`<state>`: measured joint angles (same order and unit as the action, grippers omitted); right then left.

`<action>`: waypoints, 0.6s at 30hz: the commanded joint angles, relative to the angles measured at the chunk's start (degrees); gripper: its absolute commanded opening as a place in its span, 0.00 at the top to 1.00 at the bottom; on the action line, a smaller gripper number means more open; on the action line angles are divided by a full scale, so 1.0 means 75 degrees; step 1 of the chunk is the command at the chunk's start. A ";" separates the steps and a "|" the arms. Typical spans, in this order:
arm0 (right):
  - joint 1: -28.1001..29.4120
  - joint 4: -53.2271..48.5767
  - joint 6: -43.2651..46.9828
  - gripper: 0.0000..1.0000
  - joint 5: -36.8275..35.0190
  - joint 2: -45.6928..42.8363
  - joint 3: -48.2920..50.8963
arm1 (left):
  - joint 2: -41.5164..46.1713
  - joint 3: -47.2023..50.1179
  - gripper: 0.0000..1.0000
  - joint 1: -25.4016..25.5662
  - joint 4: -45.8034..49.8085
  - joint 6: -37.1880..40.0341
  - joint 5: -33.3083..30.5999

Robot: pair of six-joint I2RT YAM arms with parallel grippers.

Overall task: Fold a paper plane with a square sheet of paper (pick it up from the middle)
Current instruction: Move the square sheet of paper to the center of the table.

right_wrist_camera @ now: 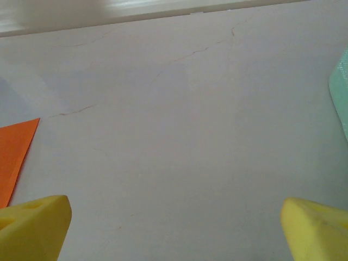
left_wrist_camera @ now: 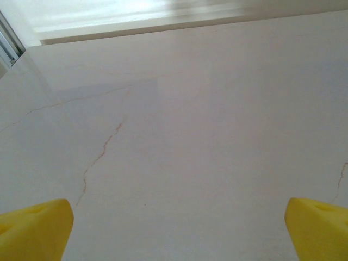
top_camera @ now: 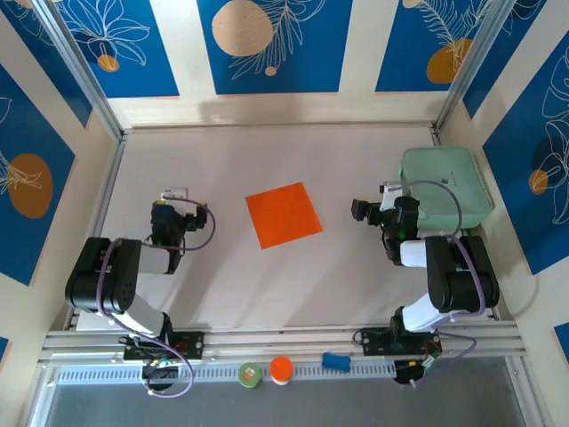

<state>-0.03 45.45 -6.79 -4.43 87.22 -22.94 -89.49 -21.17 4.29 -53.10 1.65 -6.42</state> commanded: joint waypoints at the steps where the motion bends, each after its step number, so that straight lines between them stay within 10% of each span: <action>1: -0.0031 0.0100 0.0118 0.01 0.0133 0.0025 -0.0145 | -0.0032 -0.0025 0.01 0.0000 -0.0141 0.0067 0.0094; 18: -0.0032 0.0069 0.0103 0.01 0.0145 0.0042 -0.0162 | -0.0033 -0.0037 0.00 0.0001 -0.0117 0.0061 0.0105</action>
<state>-0.03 45.47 -6.79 -4.40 87.22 -22.94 -89.49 -21.17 4.29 -53.08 1.65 -6.42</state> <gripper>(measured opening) 0.990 0.994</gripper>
